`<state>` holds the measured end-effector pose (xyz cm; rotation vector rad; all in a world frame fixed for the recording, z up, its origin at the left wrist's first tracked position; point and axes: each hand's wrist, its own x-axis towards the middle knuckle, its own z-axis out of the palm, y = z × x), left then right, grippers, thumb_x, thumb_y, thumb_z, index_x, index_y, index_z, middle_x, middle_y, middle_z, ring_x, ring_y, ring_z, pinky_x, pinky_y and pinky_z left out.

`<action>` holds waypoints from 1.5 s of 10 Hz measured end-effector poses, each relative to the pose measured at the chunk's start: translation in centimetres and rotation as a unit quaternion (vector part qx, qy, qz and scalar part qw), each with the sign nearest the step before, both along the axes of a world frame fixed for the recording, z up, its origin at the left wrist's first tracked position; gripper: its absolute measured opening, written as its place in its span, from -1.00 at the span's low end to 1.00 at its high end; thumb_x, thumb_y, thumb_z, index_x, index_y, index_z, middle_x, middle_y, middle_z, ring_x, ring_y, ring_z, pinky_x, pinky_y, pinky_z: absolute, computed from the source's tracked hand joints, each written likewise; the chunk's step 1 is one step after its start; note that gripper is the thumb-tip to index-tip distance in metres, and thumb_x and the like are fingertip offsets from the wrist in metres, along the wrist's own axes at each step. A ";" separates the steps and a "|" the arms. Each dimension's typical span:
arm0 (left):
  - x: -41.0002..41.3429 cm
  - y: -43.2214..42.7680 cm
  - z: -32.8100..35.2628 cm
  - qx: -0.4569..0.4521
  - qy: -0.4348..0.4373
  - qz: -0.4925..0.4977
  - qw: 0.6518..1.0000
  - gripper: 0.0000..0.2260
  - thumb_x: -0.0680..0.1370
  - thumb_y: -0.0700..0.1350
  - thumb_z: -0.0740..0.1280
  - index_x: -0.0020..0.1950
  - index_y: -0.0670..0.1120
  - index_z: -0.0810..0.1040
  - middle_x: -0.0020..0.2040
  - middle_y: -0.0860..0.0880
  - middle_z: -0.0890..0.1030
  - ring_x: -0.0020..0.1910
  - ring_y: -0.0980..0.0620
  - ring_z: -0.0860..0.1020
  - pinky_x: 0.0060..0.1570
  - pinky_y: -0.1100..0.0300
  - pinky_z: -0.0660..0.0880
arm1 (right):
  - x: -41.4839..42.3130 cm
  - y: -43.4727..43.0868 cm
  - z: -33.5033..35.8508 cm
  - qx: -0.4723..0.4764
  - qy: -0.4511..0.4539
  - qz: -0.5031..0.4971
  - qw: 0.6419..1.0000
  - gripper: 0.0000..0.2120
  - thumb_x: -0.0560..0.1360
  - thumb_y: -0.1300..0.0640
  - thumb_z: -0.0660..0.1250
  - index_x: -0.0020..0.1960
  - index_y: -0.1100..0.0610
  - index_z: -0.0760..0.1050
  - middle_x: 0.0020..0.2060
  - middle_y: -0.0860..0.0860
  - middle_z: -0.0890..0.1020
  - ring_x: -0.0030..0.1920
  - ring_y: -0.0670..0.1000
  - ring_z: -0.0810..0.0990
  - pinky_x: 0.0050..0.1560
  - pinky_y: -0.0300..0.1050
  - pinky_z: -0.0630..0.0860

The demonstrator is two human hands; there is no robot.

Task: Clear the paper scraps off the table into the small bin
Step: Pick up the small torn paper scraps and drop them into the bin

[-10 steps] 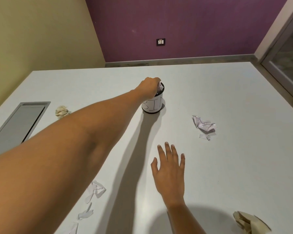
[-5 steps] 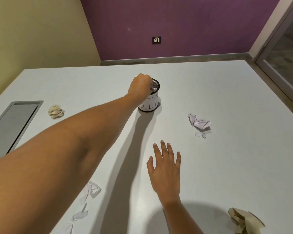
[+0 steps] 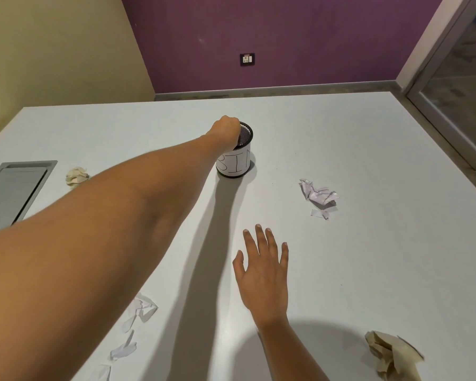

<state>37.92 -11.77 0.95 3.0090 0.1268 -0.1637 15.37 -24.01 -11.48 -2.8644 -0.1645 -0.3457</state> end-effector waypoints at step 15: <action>-35.2 21.6 -8.4 -0.128 -0.219 0.277 0.927 -0.82 0.57 -0.16 0.23 0.10 -0.17 0.56 0.10 -0.17 0.62 0.10 -0.19 0.55 0.08 -0.03 0.44 | -0.5 0.4 1.5 -0.017 0.082 0.032 0.996 -0.65 0.56 0.12 0.18 0.33 0.10 0.40 0.36 0.11 0.44 0.39 0.11 0.36 0.39 0.18 0.21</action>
